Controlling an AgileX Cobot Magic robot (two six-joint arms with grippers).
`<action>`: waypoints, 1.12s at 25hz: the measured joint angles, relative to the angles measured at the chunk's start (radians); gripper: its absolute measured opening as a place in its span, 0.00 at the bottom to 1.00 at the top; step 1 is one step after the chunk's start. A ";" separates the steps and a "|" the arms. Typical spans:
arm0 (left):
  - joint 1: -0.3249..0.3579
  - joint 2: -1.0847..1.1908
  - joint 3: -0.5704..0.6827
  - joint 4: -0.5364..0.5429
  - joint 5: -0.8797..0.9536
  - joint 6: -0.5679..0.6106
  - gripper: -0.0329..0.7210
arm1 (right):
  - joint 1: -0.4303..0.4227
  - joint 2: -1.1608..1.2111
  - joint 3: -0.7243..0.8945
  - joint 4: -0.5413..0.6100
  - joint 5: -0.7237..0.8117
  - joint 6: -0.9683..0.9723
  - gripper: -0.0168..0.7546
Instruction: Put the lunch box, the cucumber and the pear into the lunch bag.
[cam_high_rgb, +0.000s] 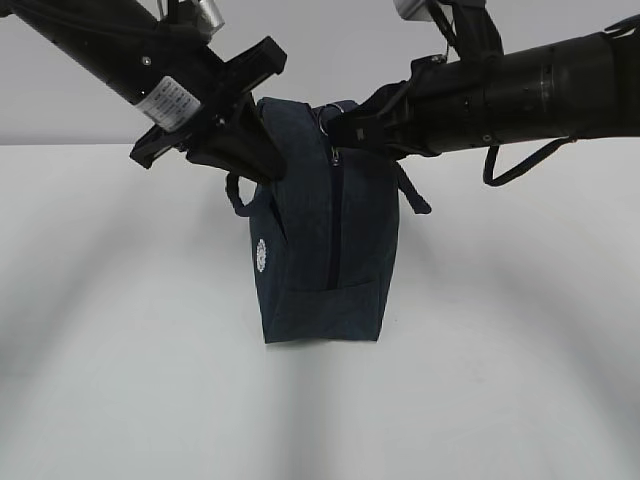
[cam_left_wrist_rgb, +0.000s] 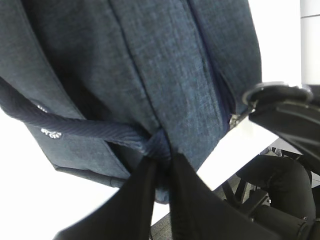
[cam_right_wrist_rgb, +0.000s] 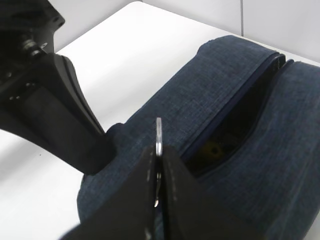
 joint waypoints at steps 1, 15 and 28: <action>0.000 0.000 0.000 0.000 -0.001 0.000 0.13 | 0.000 0.000 0.000 0.000 0.000 0.000 0.00; -0.002 0.000 0.000 0.012 0.004 0.085 0.06 | 0.000 0.031 -0.104 -0.096 0.002 0.020 0.00; -0.002 0.000 0.000 0.062 0.041 0.128 0.06 | -0.062 0.238 -0.403 -0.341 0.216 0.313 0.00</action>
